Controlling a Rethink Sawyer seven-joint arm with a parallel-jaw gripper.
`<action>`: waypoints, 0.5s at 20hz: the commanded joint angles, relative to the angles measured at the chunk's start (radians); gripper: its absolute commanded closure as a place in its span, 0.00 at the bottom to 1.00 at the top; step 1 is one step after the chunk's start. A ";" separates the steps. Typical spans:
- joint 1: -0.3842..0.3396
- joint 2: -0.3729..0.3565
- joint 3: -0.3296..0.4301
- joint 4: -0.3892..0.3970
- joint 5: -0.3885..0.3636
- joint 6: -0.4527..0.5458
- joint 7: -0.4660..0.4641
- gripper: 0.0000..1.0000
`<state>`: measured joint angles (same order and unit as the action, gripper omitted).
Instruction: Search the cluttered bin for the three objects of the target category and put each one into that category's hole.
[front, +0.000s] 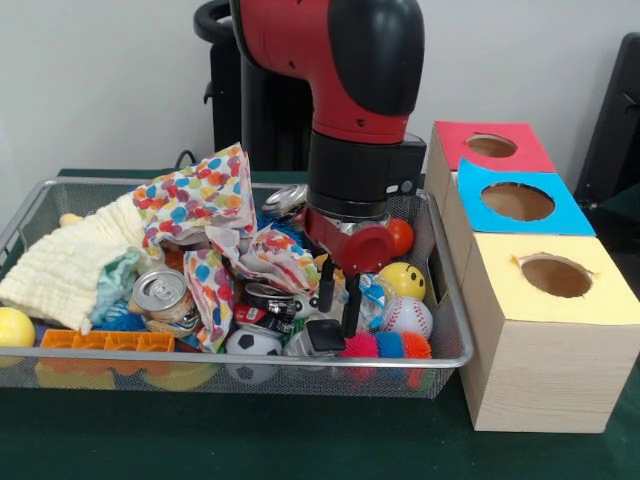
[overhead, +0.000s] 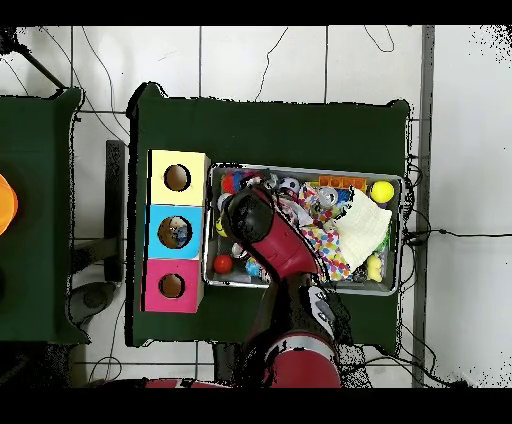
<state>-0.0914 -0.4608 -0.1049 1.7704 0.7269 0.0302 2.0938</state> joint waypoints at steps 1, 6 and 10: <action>-0.052 0.035 0.076 0.085 -0.046 0.047 0.148 0.00; -0.066 0.057 0.107 0.085 -0.053 0.019 0.171 0.00; -0.067 0.062 0.109 0.082 -0.054 0.018 0.174 0.00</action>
<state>-0.1162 -0.4616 -0.0840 1.7704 0.7059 0.0300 2.0938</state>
